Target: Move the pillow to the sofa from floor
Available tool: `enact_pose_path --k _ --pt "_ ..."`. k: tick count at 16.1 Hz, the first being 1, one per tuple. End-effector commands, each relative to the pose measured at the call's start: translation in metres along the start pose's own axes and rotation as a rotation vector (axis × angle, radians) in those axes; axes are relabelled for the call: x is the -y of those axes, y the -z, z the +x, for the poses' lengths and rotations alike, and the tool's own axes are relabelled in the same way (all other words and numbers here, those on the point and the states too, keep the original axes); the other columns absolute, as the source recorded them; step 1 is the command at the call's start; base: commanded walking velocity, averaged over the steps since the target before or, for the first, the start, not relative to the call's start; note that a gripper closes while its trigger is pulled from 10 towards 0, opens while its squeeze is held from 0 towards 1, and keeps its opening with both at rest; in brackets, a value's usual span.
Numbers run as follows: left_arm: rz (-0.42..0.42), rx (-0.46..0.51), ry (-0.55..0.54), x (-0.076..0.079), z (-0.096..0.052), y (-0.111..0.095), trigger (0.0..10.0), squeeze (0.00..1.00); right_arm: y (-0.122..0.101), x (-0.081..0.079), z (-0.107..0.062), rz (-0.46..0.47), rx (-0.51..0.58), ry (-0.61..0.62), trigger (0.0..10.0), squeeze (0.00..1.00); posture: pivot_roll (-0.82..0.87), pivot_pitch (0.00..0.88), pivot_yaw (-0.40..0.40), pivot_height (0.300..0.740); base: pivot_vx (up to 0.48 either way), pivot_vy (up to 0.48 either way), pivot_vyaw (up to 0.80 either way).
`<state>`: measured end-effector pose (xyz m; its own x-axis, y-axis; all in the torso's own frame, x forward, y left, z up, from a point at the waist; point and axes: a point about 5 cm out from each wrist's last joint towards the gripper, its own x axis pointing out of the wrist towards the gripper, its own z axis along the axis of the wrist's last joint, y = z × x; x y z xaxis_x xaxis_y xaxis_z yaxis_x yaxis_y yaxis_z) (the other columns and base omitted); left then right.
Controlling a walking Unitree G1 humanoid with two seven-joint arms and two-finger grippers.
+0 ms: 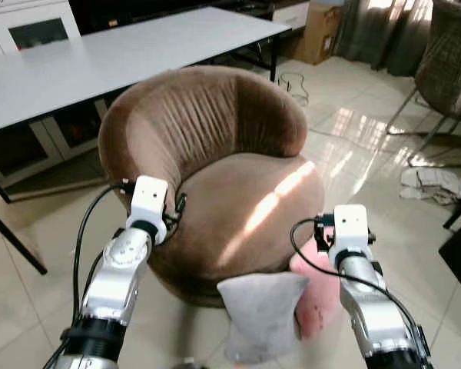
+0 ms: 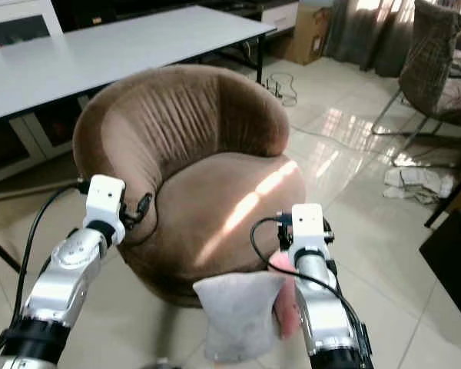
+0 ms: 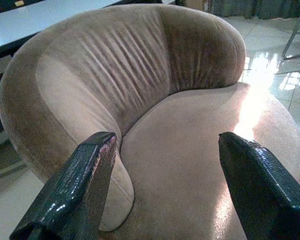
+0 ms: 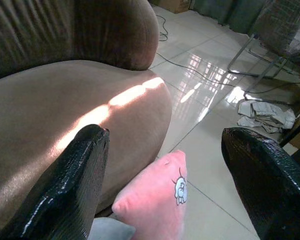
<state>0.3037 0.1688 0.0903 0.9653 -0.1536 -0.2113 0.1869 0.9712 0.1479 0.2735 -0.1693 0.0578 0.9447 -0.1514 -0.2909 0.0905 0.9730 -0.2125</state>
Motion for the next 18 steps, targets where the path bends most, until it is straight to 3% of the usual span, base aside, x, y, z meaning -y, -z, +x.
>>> enact_pose_path --k 1,8,18 --pt "0.011 -0.018 0.000 -0.0005 0.0001 0.0012 10.0 0.00 -0.0011 -0.0014 0.0011 0.005 -0.009 -0.010 10.0 0.00 -0.03 0.000 0.043 0.660 0.000 0.000 0.00" --pt "0.025 -0.003 0.005 0.0014 -0.0004 0.0016 10.0 0.00 -0.0001 -0.0017 -0.0001 0.004 -0.010 -0.011 10.0 0.00 -0.03 0.000 0.045 0.595 0.000 0.000 0.00" --pt "0.003 0.015 0.026 0.0015 -0.0028 0.0044 10.0 0.00 0.0026 -0.0046 -0.0014 -0.012 -0.012 -0.035 10.0 0.00 -0.03 0.000 0.038 0.595 0.027 0.000 0.00"
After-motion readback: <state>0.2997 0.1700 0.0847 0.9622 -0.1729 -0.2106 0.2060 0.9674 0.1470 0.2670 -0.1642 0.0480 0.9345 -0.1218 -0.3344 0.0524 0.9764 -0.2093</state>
